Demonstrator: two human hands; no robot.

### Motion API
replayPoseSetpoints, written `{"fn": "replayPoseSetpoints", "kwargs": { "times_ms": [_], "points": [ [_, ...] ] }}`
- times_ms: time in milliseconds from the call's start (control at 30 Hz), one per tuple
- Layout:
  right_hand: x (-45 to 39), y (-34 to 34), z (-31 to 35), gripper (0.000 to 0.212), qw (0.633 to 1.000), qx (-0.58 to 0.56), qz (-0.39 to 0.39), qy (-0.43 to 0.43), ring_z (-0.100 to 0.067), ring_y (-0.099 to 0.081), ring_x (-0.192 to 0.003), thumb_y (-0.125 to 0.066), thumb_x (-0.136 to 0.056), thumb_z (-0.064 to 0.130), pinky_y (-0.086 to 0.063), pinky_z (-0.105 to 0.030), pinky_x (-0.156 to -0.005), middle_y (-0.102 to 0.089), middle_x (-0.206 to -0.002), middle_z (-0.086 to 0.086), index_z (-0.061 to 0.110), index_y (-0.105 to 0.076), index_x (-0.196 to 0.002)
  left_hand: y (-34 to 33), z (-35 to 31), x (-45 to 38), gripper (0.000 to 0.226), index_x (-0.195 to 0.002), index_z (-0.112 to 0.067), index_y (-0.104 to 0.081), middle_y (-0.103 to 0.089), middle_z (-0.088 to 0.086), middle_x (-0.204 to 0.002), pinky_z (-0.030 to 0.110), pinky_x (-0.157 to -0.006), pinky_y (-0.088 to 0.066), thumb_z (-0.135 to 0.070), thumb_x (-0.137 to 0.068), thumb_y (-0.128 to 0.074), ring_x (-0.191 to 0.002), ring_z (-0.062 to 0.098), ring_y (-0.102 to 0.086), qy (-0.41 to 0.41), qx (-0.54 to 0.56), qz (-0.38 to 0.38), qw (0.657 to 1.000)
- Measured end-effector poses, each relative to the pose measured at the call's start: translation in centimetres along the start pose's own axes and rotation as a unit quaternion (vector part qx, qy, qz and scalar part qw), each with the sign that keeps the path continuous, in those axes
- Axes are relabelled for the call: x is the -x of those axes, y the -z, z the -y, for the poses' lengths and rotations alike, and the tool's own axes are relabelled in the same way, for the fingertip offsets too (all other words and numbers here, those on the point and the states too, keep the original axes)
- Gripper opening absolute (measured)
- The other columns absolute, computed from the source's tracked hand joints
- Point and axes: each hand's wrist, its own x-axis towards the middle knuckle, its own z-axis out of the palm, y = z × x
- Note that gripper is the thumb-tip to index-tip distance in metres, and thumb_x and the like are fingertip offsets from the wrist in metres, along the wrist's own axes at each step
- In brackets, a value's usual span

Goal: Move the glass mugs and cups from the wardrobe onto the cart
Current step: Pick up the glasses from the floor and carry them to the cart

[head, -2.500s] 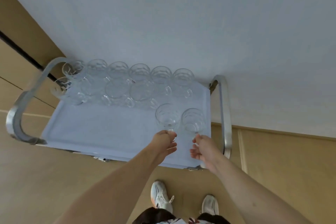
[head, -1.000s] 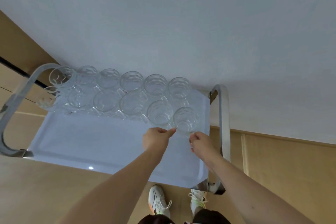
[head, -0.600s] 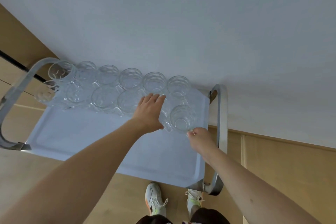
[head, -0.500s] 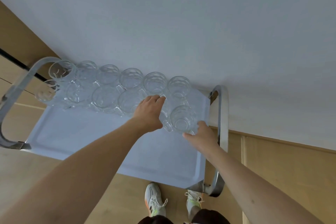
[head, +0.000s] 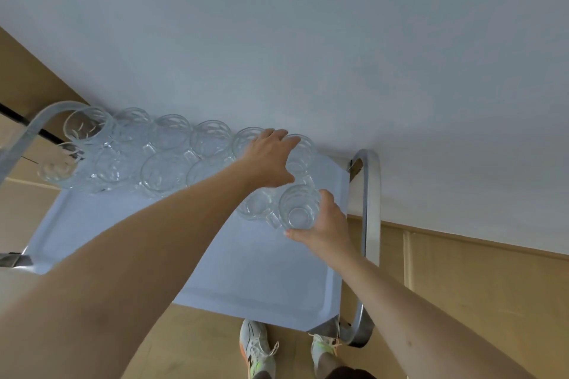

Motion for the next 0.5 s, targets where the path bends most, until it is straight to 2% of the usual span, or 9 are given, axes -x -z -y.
{"fn": "replayPoseSetpoints", "kwargs": {
  "times_ms": [67, 100, 167, 233, 367, 500],
  "points": [
    [0.0, -0.1, -0.2, 0.102, 1.000, 0.000, 0.002, 0.006, -0.017, -0.050, -0.122, -0.091, -0.063, 0.046, -0.047, -0.035, -0.098, -0.050, -0.134, 0.005, 0.024, -0.032, -0.144, -0.2, -0.7, -1.8, 0.102, -0.161, -0.027, -0.019, -0.016, 0.004, -0.168, 0.048, -0.125, -0.014, -0.052, -0.081, -0.076, -0.155, 0.030, -0.010, -0.022, -0.036, 0.036, 0.998],
    [-0.1, -0.1, -0.3, 0.101, 1.000, -0.001, 0.002, 0.010, -0.015, -0.050, -0.121, -0.091, -0.064, 0.046, -0.046, -0.033, -0.097, -0.050, -0.132, 0.008, 0.026, -0.032, -0.143, -0.4, -1.0, -2.5, 0.102, -0.161, -0.026, -0.018, -0.016, 0.004, -0.168, 0.048, -0.125, -0.013, -0.054, -0.081, -0.076, -0.155, 0.029, -0.012, -0.030, -0.044, 0.042, 0.998],
    [-0.3, 0.0, -0.4, 0.102, 1.000, -0.008, 0.005, 0.009, -0.011, -0.047, -0.119, -0.091, -0.064, 0.046, -0.043, -0.030, -0.094, -0.046, -0.128, 0.013, 0.028, -0.029, -0.143, -0.9, -1.0, -3.3, 0.098, -0.159, -0.024, -0.026, -0.027, 0.006, -0.164, 0.042, -0.123, -0.021, -0.050, -0.080, -0.078, -0.150, 0.028, -0.026, -0.038, -0.035, 0.022, 0.998],
    [-0.6, 0.1, -0.3, 0.106, 1.000, -0.017, 0.008, -0.003, -0.013, -0.047, -0.120, -0.092, -0.065, 0.043, -0.041, -0.028, -0.093, -0.045, -0.128, 0.011, 0.026, -0.024, -0.145, -1.2, -0.9, -3.5, 0.095, -0.156, -0.023, -0.034, -0.036, 0.007, -0.159, 0.040, -0.118, -0.029, -0.049, -0.078, -0.080, -0.145, 0.028, -0.033, -0.029, -0.011, -0.008, 0.999],
    [-1.3, 0.3, -0.2, 0.112, 1.000, -0.027, 0.014, -0.001, -0.020, -0.043, -0.136, -0.094, -0.065, 0.037, -0.034, -0.025, -0.100, -0.044, -0.147, 0.000, 0.019, -0.025, -0.151, -1.5, -1.0, -3.9, 0.094, -0.152, -0.020, -0.041, -0.041, 0.009, -0.152, 0.040, -0.113, -0.033, -0.056, -0.074, -0.080, -0.142, 0.028, -0.034, 0.013, 0.015, -0.032, 0.999],
    [-2.0, 0.5, -0.1, 0.114, 1.000, -0.014, 0.014, 0.011, -0.017, -0.041, -0.134, -0.095, -0.063, 0.037, -0.030, -0.022, -0.099, -0.038, -0.147, 0.000, 0.020, -0.027, -0.152, -1.9, -0.7, -3.3, 0.096, -0.156, -0.021, -0.034, -0.034, 0.007, -0.158, 0.039, -0.118, -0.026, -0.057, -0.078, -0.078, -0.149, 0.026, -0.024, 0.018, 0.034, -0.025, 0.999]
  ]
}}
